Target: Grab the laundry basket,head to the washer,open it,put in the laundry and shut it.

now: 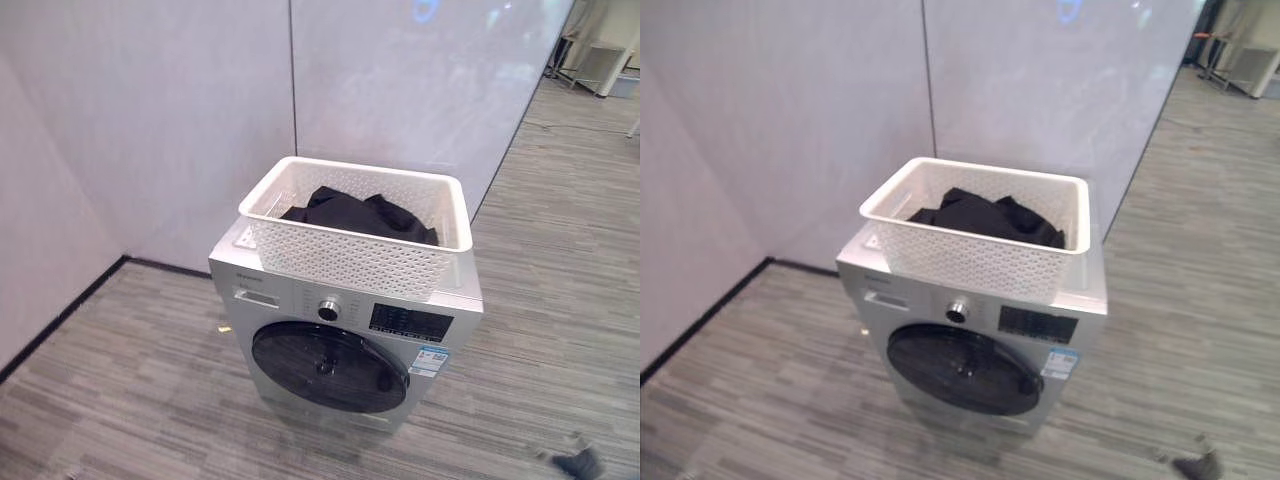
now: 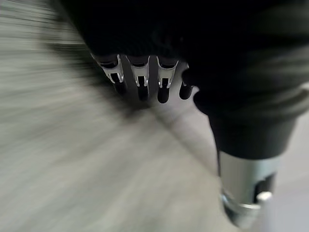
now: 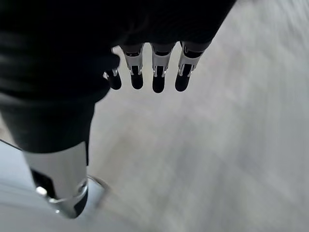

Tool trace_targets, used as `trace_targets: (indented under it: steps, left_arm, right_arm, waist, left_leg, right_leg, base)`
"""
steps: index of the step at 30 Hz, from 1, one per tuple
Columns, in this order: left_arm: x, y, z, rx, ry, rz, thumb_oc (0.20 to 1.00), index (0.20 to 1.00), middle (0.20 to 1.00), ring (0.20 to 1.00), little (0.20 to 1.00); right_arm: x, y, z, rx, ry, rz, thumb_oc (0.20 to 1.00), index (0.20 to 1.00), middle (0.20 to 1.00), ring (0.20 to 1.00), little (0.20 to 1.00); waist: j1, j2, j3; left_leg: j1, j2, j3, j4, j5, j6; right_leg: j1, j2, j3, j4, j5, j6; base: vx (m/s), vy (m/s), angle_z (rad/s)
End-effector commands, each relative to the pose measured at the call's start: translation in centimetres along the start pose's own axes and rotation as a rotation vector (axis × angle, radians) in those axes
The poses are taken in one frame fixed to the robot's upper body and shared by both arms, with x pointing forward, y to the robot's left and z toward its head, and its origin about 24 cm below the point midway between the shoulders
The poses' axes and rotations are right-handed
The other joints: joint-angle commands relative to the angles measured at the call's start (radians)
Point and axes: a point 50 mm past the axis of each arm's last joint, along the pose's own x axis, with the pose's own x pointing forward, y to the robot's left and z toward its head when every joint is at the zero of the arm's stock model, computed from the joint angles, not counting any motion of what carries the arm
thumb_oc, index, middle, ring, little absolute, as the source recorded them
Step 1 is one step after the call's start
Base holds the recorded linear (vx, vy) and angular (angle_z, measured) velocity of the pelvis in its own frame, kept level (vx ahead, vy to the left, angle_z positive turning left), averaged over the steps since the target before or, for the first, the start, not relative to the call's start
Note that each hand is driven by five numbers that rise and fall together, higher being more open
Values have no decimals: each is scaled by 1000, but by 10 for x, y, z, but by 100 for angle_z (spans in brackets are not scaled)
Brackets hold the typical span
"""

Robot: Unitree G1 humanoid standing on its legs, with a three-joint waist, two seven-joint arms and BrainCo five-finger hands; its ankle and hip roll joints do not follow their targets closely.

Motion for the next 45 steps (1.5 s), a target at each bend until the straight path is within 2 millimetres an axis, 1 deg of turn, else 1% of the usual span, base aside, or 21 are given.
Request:
trace_targets:
  steps: [1,2,3,5,7,8,9,11,12,16,19,21,25,29,30,34,37,39,41,42,45]
  left_arm:
    - [3,-15,39,15,-84,-67,1000,1000,1000,1000,1000]
    - [-5,-42,2,75,26,-155,1000,1000,1000,1000,1000]
    - [-5,-42,2,75,26,-156,1000,1000,1000,1000,1000]
    - [-11,-55,-16,116,85,-200,1000,1000,1000,1000,1000]
    - [-19,-66,-35,221,131,-242,1000,1000,1000,1000,1000]
    - [-21,-71,-37,292,119,-257,1000,1000,1000,1000,1000]
    - [-21,-72,-38,293,119,-257,1000,1000,1000,1000,1000]
    - [-23,-75,-39,342,103,-270,1000,1000,1000,1000,1000]
    - [-25,-80,-37,400,62,-286,1000,1000,1000,1000,1000]
    - [-24,-86,-20,379,-23,-289,1000,1000,1000,1000,1000]
    - [-23,-86,-13,388,-51,-289,1000,1000,1000,1000,1000]
    - [-21,-85,-4,402,-83,-284,1000,1000,1000,1000,1000]
    - [-21,-86,2,424,-109,-286,1000,1000,1000,1000,1000]
    - [-22,-87,-1,437,-98,-300,1000,1000,1000,1000,1000]
    - [-22,-86,-5,446,-83,-302,1000,1000,1000,1000,1000]
    - [-23,-84,-21,472,-27,-321,1000,1000,1000,1000,1000]
    - [-23,-85,-20,474,-26,-319,1000,1000,1000,1000,1000]
    - [-23,-84,-19,480,-25,-320,1000,1000,1000,1000,1000]
    - [-22,-84,-17,486,-23,-329,1000,1000,1000,1000,1000]
    - [-22,-84,-15,473,-28,-329,1000,1000,1000,1000,1000]
    - [-21,-84,-12,480,-42,-330,1000,1000,1000,1000,1000]
  right_arm:
    - [-13,-47,112,50,-458,-105,1000,1000,1000,1000,1000]
    - [-19,-25,119,121,-527,-32,1000,1000,1000,1000,1000]
    - [-19,-25,119,122,-527,-33,1000,1000,1000,1000,1000]
    - [-22,-15,126,96,-567,-6,1000,1000,1000,1000,1000]
    - [-29,-7,143,12,-639,-3,1000,1000,1000,1000,1000]
    - [-36,-4,156,-35,-697,-2,1000,1000,1000,1000,1000]
    - [-36,-5,156,-36,-697,-2,1000,1000,1000,1000,1000]
    - [-42,-5,165,-66,-747,-8,1000,1000,1000,1000,1000]
    - [-54,-1,180,-98,-835,4,1000,1000,1000,1000,1000]
    - [-63,9,192,-50,-902,66,1000,1000,1000,1000,1000]
    - [-60,15,191,-6,-877,106,1000,1000,1000,1000,1000]
    - [-55,24,188,-9,-841,157,1000,1000,1000,1000,1000]
    - [-56,32,189,-8,-836,199,1000,1000,1000,1000,1000]
    - [-57,40,188,-28,-827,240,1000,1000,1000,1000,1000]
    - [-58,47,187,-65,-825,279,1000,1000,1000,1000,1000]
    - [-59,50,187,-85,-831,272,1000,1000,1000,1000,1000]
    - [-61,58,188,-25,-815,301,1000,1000,1000,1000,1000]
    - [-60,66,184,-60,-790,350,1000,1000,1000,1000,1000]
    - [-62,65,183,-191,-798,320,1000,1000,1000,1000,1000]
    - [-60,58,179,-234,-790,269,1000,1000,1000,1000,1000]
    - [-51,48,171,-297,-744,197,1000,1000,1000,1000,1000]
  waist:
    - [-20,44,20]
    - [-23,44,22]
    - [-22,44,22]
    - [-22,42,21]
    - [-19,40,20]
    - [-17,38,19]
    - [-17,39,18]
    - [-14,38,18]
    - [-5,36,20]
    - [15,32,31]
    - [23,30,36]
    - [34,29,46]
    - [40,27,48]
    - [47,23,45]
    - [56,22,46]
    - [64,20,45]
    - [70,16,48]
    - [74,9,47]
    - [82,4,44]
    - [83,0,43]
    - [82,-4,44]
  left_leg:
    - [130,53,-36,-116,-24,4]
    - [132,51,-36,-121,-19,7]
    - [133,51,-37,-121,-19,7]
    - [133,49,-39,-125,-16,8]
    - [131,48,-45,-126,-14,9]
    - [130,48,-47,-126,-13,10]
    - [130,48,-47,-126,-13,10]
    - [129,47,-49,-126,-12,10]
    - [125,47,-56,-126,-9,9]
    - [107,46,-90,-124,2,5]
    - [98,46,-104,-121,8,3]
    - [83,44,-133,-117,19,0]
    - [61,36,-175,-112,26,-4]
    - [48,28,-200,-108,31,-6]
    - [44,27,-208,-105,33,-8]
    - [32,22,-236,-96,36,-12]
    - [23,20,-244,-92,40,-19]
    - [19,17,-250,-91,41,-22]
    - [16,16,-262,-89,42,-25]
    - [15,14,-271,-88,42,-25]
    - [12,12,-281,-87,43,-27]
  right_leg:
    - [-70,16,-14,19,17,28]
    - [-71,16,-13,23,16,26]
    - [-71,16,-14,24,15,26]
    - [-71,16,-16,27,13,23]
    - [-72,17,-19,29,13,21]
    - [-73,17,-21,29,12,21]
    - [-73,17,-21,29,12,21]
    - [-71,17,-23,28,12,20]
    - [-70,18,-26,27,11,18]
    - [-69,20,-49,31,3,13]
    - [-76,23,-57,48,-7,8]
    - [-86,28,-76,79,-24,-2]
    - [-88,30,-113,93,-37,-9]
    - [-82,32,-136,90,-43,-12]
    - [-80,33,-144,92,-46,-15]
    - [-71,35,-174,95,-58,-21]
    - [-68,38,-184,90,-57,-23]
    - [-63,39,-193,84,-57,-25]
    - [-58,41,-206,81,-61,-27]
    - [-54,41,-212,81,-62,-27]
    - [-53,41,-221,84,-65,-28]
  base:
    - [-34,8,18]
    - [-19,5,15]
    - [-18,4,9]
    - [-7,-1,-2]
    - [-8,-9,2]
    - [0,0,0]
    - [0,0,0]
    - [0,0,0]
    - [-19,-26,5]
    - [-29,-31,19]
    - [-26,-21,13]
    - [-45,-29,22]
    - [-24,-22,33]
    - [-3,-16,25]
    - [5,-13,5]
    - [7,-16,24]
    - [-11,-17,12]
    - [10,-18,17]
    - [36,-23,14]
    - [26,-16,27]
    - [8,-4,23]
